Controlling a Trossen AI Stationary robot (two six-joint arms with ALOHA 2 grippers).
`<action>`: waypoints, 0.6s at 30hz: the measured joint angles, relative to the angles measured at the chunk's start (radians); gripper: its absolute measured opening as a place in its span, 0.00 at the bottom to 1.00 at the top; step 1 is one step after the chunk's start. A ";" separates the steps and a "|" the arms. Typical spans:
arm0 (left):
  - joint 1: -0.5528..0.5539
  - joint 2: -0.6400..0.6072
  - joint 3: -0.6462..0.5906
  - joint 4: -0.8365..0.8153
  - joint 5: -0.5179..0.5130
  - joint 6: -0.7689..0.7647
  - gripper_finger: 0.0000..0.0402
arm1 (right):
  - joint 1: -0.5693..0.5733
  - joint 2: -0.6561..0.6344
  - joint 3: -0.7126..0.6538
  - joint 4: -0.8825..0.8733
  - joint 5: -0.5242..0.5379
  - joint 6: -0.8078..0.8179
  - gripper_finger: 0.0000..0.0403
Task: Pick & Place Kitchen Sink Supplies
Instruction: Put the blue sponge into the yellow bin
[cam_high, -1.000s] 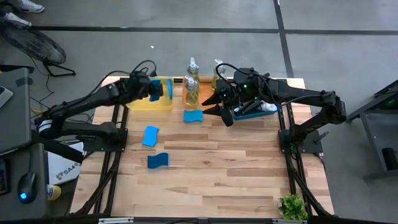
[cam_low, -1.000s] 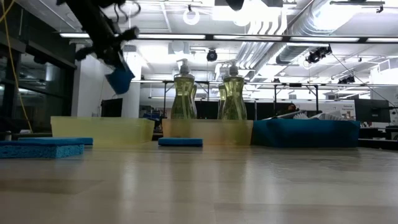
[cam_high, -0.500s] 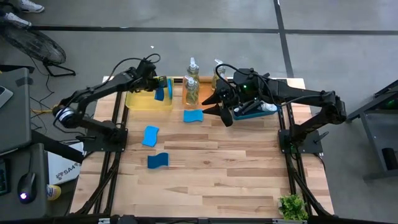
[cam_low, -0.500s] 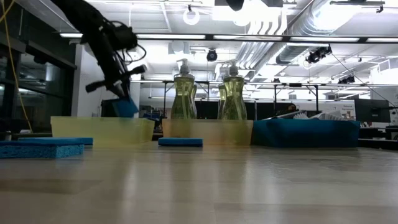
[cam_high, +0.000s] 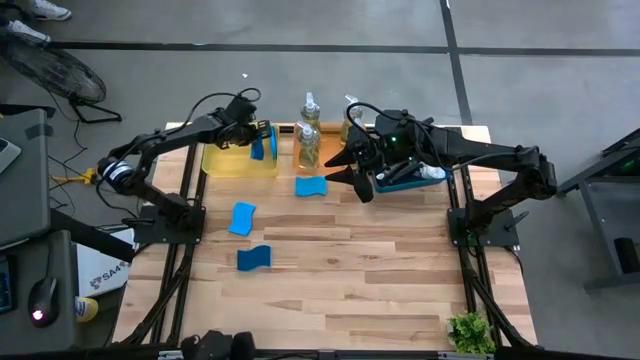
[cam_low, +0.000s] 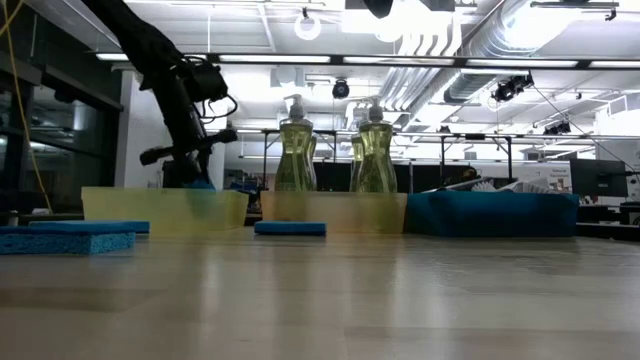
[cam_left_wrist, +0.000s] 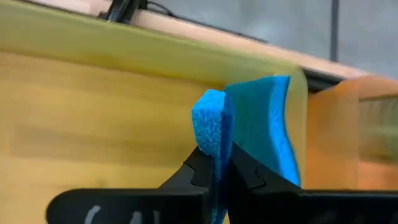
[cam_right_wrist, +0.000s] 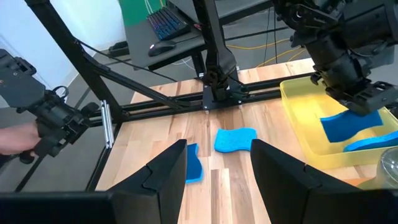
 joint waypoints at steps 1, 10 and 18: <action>0.000 0.005 0.000 0.015 0.000 -0.006 0.03 | 0.000 0.000 0.000 0.000 0.000 0.000 0.43; 0.000 0.053 0.000 0.067 0.001 -0.013 0.03 | 0.000 0.000 0.000 -0.005 0.000 -0.002 0.43; 0.000 0.069 0.000 0.064 0.000 -0.013 0.04 | 0.000 0.000 0.000 -0.019 -0.002 -0.002 0.43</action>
